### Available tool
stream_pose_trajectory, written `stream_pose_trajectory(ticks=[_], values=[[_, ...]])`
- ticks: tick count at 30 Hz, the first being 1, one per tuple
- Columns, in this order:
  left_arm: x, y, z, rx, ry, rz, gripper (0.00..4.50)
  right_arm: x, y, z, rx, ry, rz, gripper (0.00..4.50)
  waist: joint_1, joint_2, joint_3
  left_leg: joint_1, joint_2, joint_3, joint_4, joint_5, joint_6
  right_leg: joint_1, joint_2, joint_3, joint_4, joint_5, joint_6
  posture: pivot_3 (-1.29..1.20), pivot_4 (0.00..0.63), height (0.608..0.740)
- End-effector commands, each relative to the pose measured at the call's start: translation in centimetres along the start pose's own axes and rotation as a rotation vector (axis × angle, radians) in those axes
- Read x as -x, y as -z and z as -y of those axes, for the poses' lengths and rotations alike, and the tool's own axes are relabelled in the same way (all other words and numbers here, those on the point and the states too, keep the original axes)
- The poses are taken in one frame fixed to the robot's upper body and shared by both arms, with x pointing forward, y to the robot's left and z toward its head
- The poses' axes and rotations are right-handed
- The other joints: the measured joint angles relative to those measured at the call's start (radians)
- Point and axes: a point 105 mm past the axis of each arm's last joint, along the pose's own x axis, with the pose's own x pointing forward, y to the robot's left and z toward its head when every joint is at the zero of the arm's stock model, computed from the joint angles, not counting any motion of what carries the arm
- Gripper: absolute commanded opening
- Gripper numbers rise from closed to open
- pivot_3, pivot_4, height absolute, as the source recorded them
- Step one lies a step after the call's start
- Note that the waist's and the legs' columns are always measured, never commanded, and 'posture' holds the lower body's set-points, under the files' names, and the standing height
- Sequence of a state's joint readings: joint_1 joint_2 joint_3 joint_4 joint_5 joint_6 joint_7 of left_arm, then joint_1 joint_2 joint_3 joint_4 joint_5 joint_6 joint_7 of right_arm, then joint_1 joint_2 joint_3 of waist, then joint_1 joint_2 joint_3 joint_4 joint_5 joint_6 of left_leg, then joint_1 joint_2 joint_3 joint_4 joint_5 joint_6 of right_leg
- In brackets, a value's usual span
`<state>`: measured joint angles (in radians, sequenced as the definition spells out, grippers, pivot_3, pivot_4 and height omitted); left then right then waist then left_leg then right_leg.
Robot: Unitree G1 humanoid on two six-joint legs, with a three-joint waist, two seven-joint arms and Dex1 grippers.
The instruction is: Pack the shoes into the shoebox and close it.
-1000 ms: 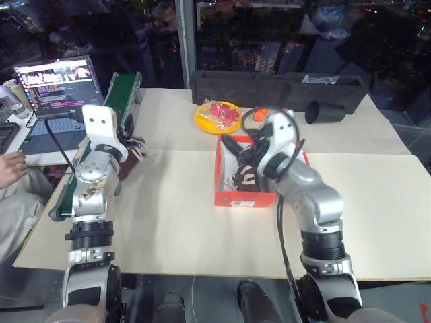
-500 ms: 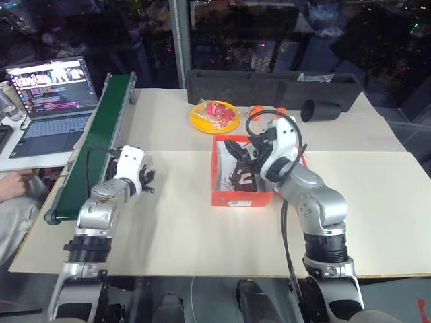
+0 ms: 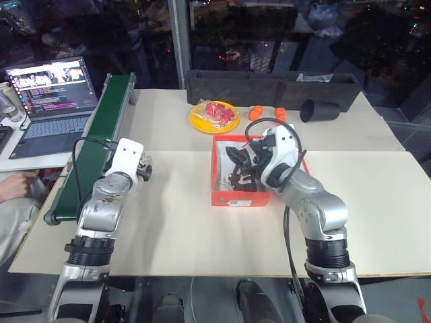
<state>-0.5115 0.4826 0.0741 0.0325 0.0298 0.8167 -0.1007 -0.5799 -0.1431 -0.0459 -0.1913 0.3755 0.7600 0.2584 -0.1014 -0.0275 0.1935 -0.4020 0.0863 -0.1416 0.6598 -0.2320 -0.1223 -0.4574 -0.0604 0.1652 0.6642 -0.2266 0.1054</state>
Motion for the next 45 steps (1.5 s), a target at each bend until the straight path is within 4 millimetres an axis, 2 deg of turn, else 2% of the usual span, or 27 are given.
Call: stream_pose_trajectory(ticks=[1, 6, 11, 20, 25, 29, 34, 40, 45], values=[[-0.5, 1.6, -1.7, 0.087, -0.05, -0.073, 4.4, 0.3, -1.7, -0.8, 0.022, -0.025, 0.06, 4.5, 0.001, 0.0, 0.0, 0.0, 0.0, 0.0, 0.0, 0.0, 0.0, 0.0, 0.0, 0.0, 0.0, 0.0, 0.0, 0.0, 0.15, 0.671], [-1.2, 3.5, -1.9, 0.089, -0.047, -0.129, 4.4, 0.3, -1.7, -0.7, 0.017, -0.018, 0.064, 4.5, 0.002, 0.0, 0.0, 0.001, 0.0, 0.0, 0.0, 0.0, 0.0, 0.001, 0.0, 0.0, 0.0, 0.0, 0.0, 0.0, 0.15, 0.671], [-1.8, 4.1, -0.7, 0.06, -0.005, -0.153, 4.4, 0.4, -1.7, -0.6, 0.009, -0.014, 0.067, 4.5, 0.003, 0.001, -0.001, 0.003, 0.0, 0.0, 0.0, 0.0, 0.0, 0.002, 0.0, 0.0, 0.001, 0.0, 0.0, 0.0, 0.15, 0.671], [-1.6, 1.4, 3.1, -0.147, 0.103, -0.022, 4.4, 0.4, -2.0, -0.2, -0.011, 0.003, 0.087, 4.5, 0.023, 0.002, -0.001, 0.002, 0.0, 0.0, 0.0, 0.001, 0.001, 0.002, 0.0, 0.0, 0.001, 0.0, 0.0, 0.0, 0.15, 0.671], [-1.6, 0.6, 2.8, -0.288, 0.067, 0.046, 4.4, 0.5, -2.2, -0.2, -0.032, 0.012, 0.104, 4.5, 0.042, 0.002, -0.001, 0.0, 0.0, 0.0, 0.0, 0.001, 0.001, 0.002, 0.0, 0.0, -0.001, 0.0, 0.0, 0.0, 0.15, 0.671], [-1.7, 0.1, 2.6, -0.36, 0.055, 0.082, 4.4, 0.6, -2.3, -0.2, -0.043, 0.013, 0.113, 4.5, 0.034, 0.002, -0.001, -0.002, 0.0, 0.0, 0.0, 0.001, 0.0, 0.0, 0.0, 0.0, -0.001, 0.0, 0.0, 0.0, 0.15, 0.671], [-1.9, 0.3, 2.4, -0.335, 0.05, 0.064, 4.4, 0.5, -2.5, -0.1, -0.053, 0.018, 0.122, 4.5, 0.026, 0.002, -0.001, -0.002, 0.0, 0.0, 0.0, 0.001, 0.0, 0.0, 0.0, 0.0, 0.0, 0.0, 0.0, 0.0, 0.15, 0.671], [-2.3, 1.9, 2.1, -0.22, 0.072, -0.044, 4.4, 0.5, -2.7, 0.1, -0.054, 0.023, 0.128, 4.5, 0.025, 0.002, -0.001, -0.002, 0.0, 0.0, 0.0, 0.001, 0.0, 0.0, 0.0, 0.0, 0.0, 0.0, 0.0, 0.0, 0.15, 0.671], [-2.3, 2.6, 2.5, -0.105, 0.1, -0.091, 4.4, 0.6, -2.7, 0.3, -0.05, 0.03, 0.128, 4.5, 0.025, 0.002, -0.001, -0.002, 0.0, 0.0, 0.0, 0.001, 0.0, 0.0, 0.0, 0.0, 0.0, 0.0, 0.0, 0.0, 0.15, 0.671]])
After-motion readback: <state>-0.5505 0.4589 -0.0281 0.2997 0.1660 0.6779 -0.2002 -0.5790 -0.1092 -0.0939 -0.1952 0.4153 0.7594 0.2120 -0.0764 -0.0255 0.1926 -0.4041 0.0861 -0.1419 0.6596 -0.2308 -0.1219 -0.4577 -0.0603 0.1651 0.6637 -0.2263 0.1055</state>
